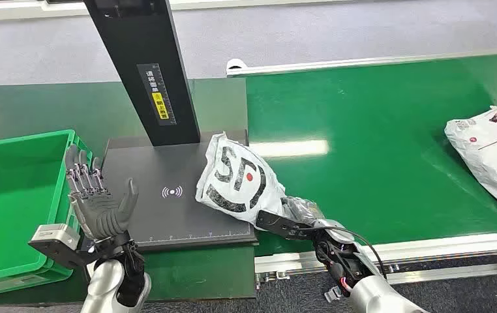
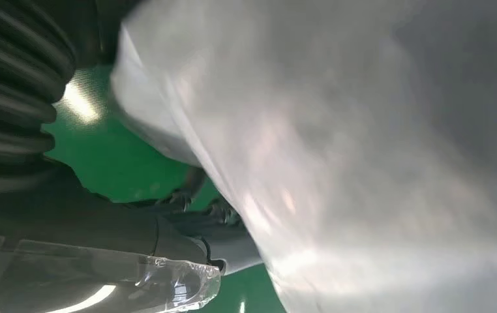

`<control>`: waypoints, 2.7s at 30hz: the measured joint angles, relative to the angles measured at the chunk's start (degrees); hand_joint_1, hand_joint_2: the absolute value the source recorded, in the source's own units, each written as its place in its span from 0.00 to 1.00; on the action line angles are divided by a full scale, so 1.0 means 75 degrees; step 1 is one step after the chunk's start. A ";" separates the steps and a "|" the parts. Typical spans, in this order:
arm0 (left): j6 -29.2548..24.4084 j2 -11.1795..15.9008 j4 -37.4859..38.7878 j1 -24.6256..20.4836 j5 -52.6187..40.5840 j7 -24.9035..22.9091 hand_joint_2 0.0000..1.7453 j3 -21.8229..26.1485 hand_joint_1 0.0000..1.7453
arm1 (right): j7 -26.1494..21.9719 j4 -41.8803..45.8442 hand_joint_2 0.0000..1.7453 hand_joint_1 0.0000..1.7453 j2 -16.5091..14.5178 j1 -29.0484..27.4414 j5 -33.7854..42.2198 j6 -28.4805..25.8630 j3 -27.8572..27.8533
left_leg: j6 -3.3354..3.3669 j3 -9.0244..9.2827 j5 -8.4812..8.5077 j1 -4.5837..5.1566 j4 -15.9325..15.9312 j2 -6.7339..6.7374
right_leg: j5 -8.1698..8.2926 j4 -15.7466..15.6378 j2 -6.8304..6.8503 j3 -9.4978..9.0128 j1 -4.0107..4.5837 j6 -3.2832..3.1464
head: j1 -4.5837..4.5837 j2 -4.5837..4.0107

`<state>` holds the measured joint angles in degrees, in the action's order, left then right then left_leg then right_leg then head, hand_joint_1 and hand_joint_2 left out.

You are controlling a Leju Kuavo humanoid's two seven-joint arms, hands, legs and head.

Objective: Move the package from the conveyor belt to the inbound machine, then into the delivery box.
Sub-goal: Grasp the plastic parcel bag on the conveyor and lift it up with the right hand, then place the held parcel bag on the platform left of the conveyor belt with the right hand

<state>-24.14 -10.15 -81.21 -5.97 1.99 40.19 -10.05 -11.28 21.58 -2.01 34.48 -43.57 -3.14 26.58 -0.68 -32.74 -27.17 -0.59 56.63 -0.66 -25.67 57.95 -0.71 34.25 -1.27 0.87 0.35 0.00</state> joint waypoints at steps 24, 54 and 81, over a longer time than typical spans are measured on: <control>-0.0050 0.0039 0.0102 0.0004 -0.0004 0.0000 1.00 0.0012 0.00 | -0.0594 -0.0165 1.00 1.00 -0.0090 -0.0006 0.0495 -0.0367 -0.0524 | 0.0000 -0.0002 0.0000 0.0001 0.0000 -0.0001 | 0.0000 0.0000 0.0000 0.0000 -0.0001 0.0000 | 0.0000 0.0000; 0.0705 -0.0119 0.0001 -0.0031 0.0148 0.0000 1.00 0.0157 0.00 | -0.2669 0.6618 1.00 1.00 -0.0168 -0.2242 0.8331 0.4297 -0.2388 | 0.0000 -0.0005 -0.0001 0.0001 0.0000 -0.0004 | -0.0001 0.0000 0.0004 0.0002 -0.0001 0.0001 | 0.0000 0.0000; 0.0833 -0.0325 0.0439 -0.0371 0.0119 0.0000 1.00 0.0152 0.00 | 0.3761 0.2742 1.00 1.00 -0.1897 -0.0780 1.7100 0.5716 -0.0826 | -0.0003 -0.0008 0.0002 0.0000 -0.0001 0.0001 | -0.0002 0.0003 -0.0001 0.0005 0.0001 -0.0001 | 0.0001 0.0000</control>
<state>-17.89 -12.59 -77.91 -8.75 2.89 40.19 -8.91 16.93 42.15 -16.24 28.63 84.68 39.73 20.38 -0.70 -32.80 -27.16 -0.59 56.62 -0.66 -25.69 57.96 -0.72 34.29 -1.26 0.87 0.36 0.00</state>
